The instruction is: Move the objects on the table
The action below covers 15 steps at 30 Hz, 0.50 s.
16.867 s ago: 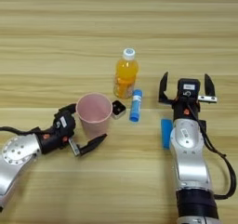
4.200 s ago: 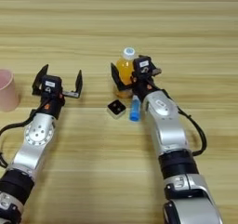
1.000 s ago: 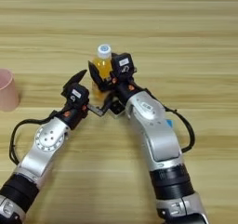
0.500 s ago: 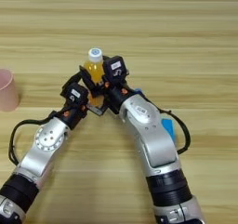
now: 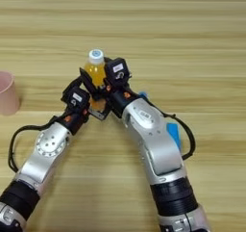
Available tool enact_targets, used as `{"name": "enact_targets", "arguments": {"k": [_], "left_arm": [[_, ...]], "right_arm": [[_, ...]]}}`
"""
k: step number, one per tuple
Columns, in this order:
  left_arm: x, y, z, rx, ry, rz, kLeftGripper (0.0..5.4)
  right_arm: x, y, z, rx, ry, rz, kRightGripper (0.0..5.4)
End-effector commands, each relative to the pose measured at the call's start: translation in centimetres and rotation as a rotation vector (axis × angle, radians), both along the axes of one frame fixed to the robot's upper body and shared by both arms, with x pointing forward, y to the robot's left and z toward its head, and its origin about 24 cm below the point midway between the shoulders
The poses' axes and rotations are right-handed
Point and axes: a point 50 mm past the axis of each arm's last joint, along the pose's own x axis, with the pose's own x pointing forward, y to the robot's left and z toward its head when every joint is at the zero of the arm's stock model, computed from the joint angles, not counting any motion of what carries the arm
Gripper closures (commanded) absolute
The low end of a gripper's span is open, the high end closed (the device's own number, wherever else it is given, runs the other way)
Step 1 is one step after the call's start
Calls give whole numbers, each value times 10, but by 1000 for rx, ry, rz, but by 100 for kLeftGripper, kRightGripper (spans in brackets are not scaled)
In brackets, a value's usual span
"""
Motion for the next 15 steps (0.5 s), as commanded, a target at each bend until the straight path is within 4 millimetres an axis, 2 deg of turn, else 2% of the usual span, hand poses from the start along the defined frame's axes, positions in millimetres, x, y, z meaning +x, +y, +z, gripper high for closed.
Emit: {"name": "enact_targets", "arguments": {"k": [1,15], "left_arm": [[-2,-10,0,-46,31,-11,0],[-3,-10,0,-51,29,-23,0]], "right_arm": [[-1,3,7,23,-20,16,197],[2,1,0,15,2,4,197]]}}
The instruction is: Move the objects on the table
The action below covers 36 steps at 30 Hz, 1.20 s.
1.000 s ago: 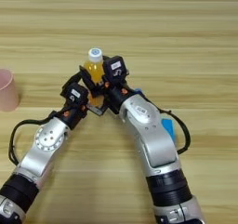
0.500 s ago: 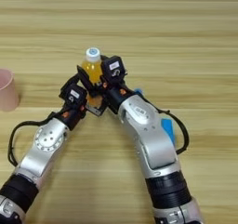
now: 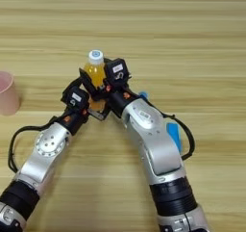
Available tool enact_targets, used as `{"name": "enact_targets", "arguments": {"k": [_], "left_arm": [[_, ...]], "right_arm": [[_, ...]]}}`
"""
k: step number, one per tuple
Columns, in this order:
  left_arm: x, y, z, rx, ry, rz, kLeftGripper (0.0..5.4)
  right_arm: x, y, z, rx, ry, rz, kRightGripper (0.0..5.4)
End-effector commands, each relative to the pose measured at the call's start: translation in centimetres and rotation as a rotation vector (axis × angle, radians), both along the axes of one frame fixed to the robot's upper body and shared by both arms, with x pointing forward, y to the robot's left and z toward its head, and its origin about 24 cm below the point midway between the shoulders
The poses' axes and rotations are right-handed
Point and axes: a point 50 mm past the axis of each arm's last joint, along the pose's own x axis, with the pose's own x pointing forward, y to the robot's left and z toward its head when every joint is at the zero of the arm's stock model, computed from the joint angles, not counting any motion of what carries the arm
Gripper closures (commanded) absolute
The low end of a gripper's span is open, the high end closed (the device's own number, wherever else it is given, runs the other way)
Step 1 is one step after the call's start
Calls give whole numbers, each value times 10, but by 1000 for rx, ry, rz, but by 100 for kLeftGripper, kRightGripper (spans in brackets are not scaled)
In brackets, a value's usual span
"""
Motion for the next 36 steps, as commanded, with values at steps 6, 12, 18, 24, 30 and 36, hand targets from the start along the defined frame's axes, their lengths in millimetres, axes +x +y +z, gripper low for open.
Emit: {"name": "enact_targets", "arguments": {"k": [6,12,18,24,30,36], "left_arm": [[-2,-10,1,-23,14,13,0],[-2,-11,2,-32,18,-1,0],[-4,-10,3,-51,12,-16,0],[-4,-10,3,-61,14,-23,0],[-4,-10,3,-69,20,-36,0],[-3,-9,3,-73,24,-36,0]], "right_arm": [[1,1,4,15,-16,7,197],[0,1,4,15,-17,7,197],[1,0,4,16,-19,6,197],[1,0,4,16,-19,5,197],[1,0,5,16,-20,5,197],[1,0,5,16,-20,4,197]]}}
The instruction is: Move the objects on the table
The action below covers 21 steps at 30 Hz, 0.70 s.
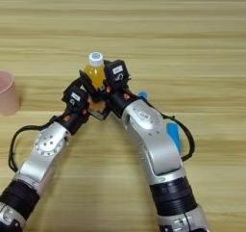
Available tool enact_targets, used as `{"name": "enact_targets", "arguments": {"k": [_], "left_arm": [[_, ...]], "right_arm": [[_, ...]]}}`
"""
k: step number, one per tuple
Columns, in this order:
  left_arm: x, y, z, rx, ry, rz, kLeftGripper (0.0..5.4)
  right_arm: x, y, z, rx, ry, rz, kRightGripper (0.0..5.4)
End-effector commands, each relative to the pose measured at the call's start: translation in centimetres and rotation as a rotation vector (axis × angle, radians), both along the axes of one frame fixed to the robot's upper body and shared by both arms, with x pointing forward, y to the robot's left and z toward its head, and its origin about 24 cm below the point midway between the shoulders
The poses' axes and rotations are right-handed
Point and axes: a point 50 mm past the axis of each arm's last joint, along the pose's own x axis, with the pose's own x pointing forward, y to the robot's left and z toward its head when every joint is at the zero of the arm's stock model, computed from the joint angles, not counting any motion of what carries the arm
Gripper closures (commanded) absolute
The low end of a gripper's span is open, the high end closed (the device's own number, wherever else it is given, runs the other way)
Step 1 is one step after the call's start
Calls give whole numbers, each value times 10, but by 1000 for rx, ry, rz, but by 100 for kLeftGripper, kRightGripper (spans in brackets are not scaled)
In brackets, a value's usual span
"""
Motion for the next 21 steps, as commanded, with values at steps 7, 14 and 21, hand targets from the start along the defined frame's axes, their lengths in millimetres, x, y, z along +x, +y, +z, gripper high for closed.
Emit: {"name": "enact_targets", "arguments": {"k": [7,14,21], "left_arm": [[0,-7,-1,-11,38,41,0],[2,-6,0,-15,38,60,33],[0,-5,1,-28,15,57,103]], "right_arm": [[1,0,7,19,-28,-2,197],[1,0,7,19,-28,-2,197],[1,0,6,19,-28,-3,197]]}}
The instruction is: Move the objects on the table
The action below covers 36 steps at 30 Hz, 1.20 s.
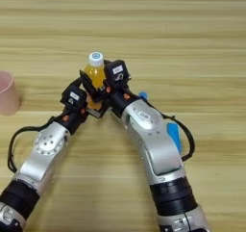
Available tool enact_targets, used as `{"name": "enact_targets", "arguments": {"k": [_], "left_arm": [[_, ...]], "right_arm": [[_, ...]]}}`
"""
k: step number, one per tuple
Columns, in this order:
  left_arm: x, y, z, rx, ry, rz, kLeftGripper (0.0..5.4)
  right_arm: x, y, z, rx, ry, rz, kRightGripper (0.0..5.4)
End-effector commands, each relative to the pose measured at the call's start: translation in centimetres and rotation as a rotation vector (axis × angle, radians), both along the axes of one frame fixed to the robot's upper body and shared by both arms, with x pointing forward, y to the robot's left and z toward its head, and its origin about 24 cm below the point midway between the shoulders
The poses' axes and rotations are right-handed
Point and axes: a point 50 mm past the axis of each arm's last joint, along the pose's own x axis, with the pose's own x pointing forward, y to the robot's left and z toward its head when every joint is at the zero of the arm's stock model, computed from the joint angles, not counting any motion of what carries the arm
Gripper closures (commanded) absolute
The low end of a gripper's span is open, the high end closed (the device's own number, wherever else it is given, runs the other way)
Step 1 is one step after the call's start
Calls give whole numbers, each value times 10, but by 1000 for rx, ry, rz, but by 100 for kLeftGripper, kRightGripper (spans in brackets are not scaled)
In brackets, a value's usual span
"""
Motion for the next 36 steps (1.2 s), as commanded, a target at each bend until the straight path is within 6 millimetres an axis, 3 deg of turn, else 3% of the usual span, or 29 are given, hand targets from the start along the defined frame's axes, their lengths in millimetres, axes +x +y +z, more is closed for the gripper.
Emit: {"name": "enact_targets", "arguments": {"k": [1,10,29,36], "left_arm": [[-2,-9,4,-39,-10,-5,116],[-3,-8,5,-43,-19,-7,197],[-4,-9,5,-48,-19,-18,201],[-4,-8,5,-47,-17,-17,202]], "right_arm": [[1,0,6,19,-27,-3,197],[1,0,6,18,-27,-3,197],[1,0,5,12,-25,-3,197],[0,1,5,4,-34,4,105]]}}
